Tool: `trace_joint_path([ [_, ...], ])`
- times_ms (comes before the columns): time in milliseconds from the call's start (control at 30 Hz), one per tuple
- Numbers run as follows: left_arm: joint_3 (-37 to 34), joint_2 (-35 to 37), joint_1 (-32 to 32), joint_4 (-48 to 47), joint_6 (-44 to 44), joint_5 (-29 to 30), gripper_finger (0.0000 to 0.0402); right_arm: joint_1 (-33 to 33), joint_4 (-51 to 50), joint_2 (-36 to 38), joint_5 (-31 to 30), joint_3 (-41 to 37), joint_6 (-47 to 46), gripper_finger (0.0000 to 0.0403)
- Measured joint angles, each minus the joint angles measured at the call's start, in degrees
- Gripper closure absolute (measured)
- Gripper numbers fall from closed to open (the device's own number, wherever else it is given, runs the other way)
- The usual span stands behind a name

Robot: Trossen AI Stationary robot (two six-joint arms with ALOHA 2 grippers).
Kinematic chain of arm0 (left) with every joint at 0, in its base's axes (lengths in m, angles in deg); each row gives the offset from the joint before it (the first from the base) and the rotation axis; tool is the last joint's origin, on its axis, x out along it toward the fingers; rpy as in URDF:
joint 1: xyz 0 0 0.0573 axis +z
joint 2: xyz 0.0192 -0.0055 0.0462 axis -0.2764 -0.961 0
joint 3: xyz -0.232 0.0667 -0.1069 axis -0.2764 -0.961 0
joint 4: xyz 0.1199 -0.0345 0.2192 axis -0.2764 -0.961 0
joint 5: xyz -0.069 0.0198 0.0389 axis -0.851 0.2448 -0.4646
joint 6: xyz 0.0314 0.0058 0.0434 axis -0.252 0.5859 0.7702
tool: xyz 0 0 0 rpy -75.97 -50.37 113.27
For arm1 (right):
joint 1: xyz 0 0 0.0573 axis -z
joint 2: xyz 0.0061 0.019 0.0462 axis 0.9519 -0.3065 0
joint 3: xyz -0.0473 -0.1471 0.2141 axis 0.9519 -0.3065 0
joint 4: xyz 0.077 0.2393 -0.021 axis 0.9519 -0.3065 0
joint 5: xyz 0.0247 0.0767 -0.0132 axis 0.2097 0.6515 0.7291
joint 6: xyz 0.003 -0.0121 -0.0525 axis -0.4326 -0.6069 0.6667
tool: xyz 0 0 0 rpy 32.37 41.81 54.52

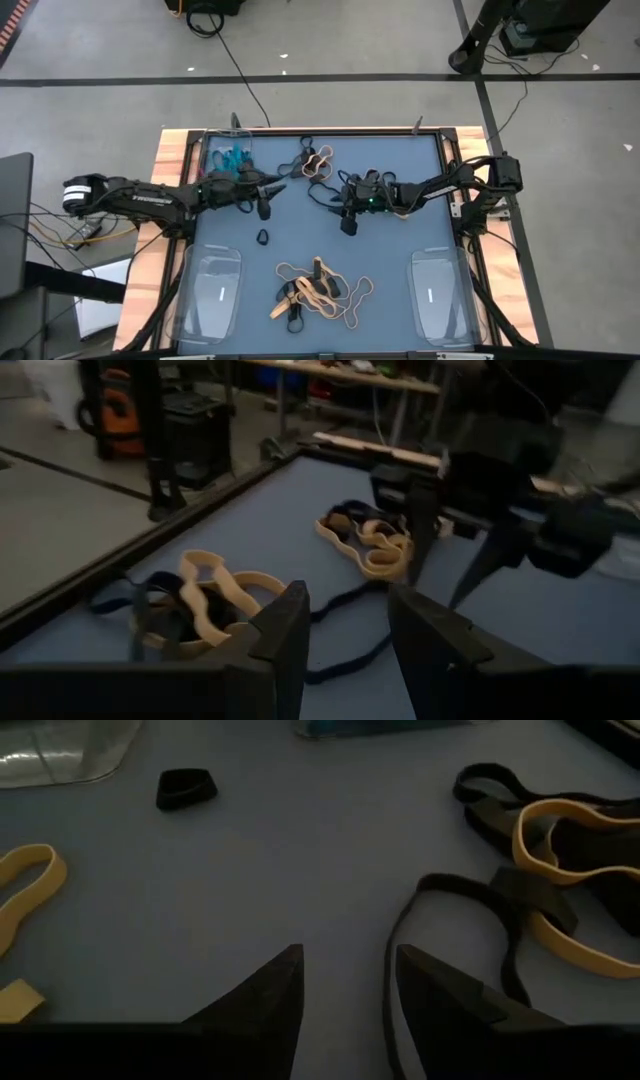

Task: Sort rubber bands into baskets
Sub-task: Put the black rubber band into the bottom left transparent bin

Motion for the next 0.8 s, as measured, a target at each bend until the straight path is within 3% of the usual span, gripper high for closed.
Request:
trace_joint_path([
  [267,4.6,-9.3,0.0,0.1,2.9,-5.0,0.0259,-0.1,-0.2,0.0,-0.9,0.0,0.7,0.0193],
  [567,8.0,-16.5,0.0,0.2,4.7,-6.2,0.0259,-0.1,-0.5,-0.4,-0.9,0.0,1.6,0.0212],
  [800,9.1,-19.0,0.0,0.7,5.0,-6.5,0.0259,0.1,7.5,-7.2,1.5,0.5,2.0,0.0217],
])
